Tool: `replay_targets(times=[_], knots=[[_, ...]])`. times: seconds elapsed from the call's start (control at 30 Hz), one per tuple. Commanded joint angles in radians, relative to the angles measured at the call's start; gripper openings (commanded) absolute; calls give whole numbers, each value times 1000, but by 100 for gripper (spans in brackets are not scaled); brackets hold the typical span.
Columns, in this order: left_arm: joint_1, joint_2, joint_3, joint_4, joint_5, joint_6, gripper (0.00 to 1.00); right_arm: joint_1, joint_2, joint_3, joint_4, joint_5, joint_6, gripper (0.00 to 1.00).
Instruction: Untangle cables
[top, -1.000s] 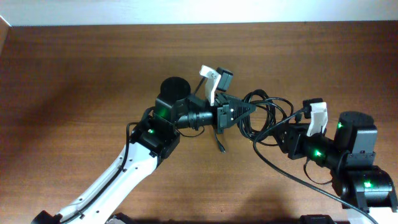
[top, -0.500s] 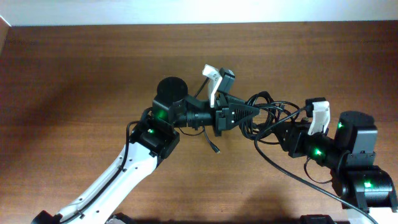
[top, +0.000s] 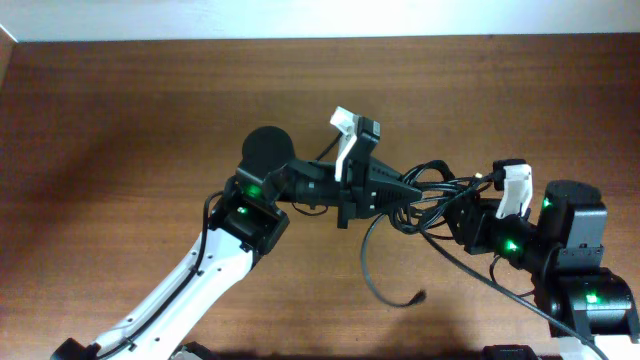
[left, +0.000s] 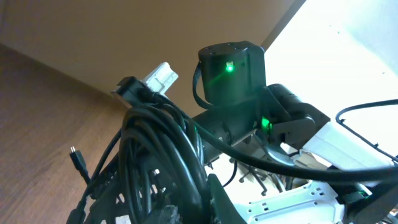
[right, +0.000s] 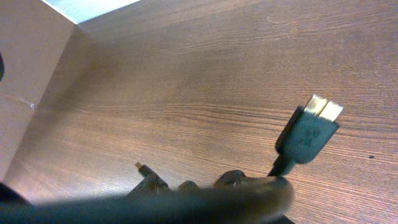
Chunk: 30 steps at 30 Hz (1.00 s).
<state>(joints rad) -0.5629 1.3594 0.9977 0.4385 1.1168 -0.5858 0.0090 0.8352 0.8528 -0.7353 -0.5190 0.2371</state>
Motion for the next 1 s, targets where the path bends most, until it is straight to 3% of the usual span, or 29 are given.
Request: replay_targets(times=[0.0,0.4,0.97], knots=[[56,-31,18,26,78,-91,0,-4,26,0,-13,95,7,38],[202,-31,18,287,152,-320,0,-4,32,0,-47,136,7,38],[499,-32,18,283,209,-409,0,-4,32,0,-62,150,7,38]])
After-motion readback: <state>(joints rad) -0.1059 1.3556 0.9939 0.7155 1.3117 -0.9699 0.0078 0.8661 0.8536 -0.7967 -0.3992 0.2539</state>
